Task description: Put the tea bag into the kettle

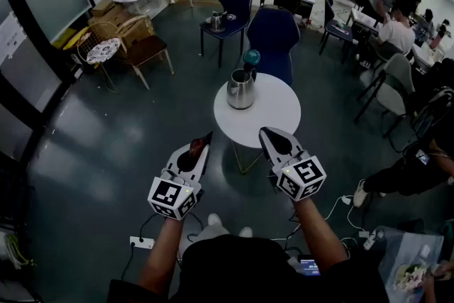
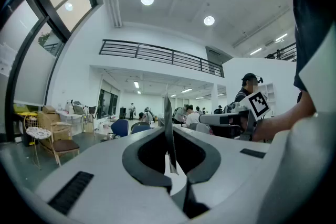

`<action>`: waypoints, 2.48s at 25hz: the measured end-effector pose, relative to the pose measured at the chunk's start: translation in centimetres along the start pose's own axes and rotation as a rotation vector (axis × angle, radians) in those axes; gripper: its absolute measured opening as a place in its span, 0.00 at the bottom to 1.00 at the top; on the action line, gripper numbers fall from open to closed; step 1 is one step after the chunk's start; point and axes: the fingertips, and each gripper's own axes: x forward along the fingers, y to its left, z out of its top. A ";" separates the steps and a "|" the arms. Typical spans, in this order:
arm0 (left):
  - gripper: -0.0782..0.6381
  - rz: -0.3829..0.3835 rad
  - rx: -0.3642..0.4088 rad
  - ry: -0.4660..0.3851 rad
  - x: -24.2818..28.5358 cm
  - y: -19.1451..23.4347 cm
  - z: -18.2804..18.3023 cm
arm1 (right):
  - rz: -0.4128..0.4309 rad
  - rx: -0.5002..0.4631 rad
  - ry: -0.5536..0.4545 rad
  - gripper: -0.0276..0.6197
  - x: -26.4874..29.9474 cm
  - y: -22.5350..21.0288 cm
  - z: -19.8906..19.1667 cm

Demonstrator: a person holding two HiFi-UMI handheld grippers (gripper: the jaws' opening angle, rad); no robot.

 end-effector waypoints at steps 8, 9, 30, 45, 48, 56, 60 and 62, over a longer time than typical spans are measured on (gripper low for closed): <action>0.15 -0.008 -0.008 0.003 0.7 -0.3 -0.2 | -0.010 -0.015 0.005 0.07 -0.1 -0.3 -0.1; 0.15 -0.010 -0.009 0.004 0.8 -0.2 -0.3 | -0.011 -0.022 0.008 0.07 0.0 -0.3 -0.1; 0.15 -0.036 -0.019 -0.015 0.5 7.7 0.6 | -0.054 -0.049 0.029 0.07 7.4 1.1 0.2; 0.15 -0.071 -0.037 -0.007 -2.1 12.6 -0.8 | -0.096 -0.085 0.049 0.07 10.9 4.5 -1.1; 0.15 -0.080 -0.037 -0.004 -2.1 12.7 -0.9 | -0.105 -0.079 0.052 0.07 10.9 4.4 -1.2; 0.15 -0.124 -0.044 0.013 -0.3 12.5 -1.6 | -0.140 -0.059 0.044 0.07 11.6 2.8 -1.2; 0.15 -0.154 -0.015 0.024 1.1 11.8 -1.6 | -0.154 -0.041 0.033 0.07 11.9 1.3 -1.1; 0.15 -0.156 -0.017 0.026 2.0 12.1 -1.9 | -0.156 -0.035 0.030 0.07 12.2 0.5 -1.3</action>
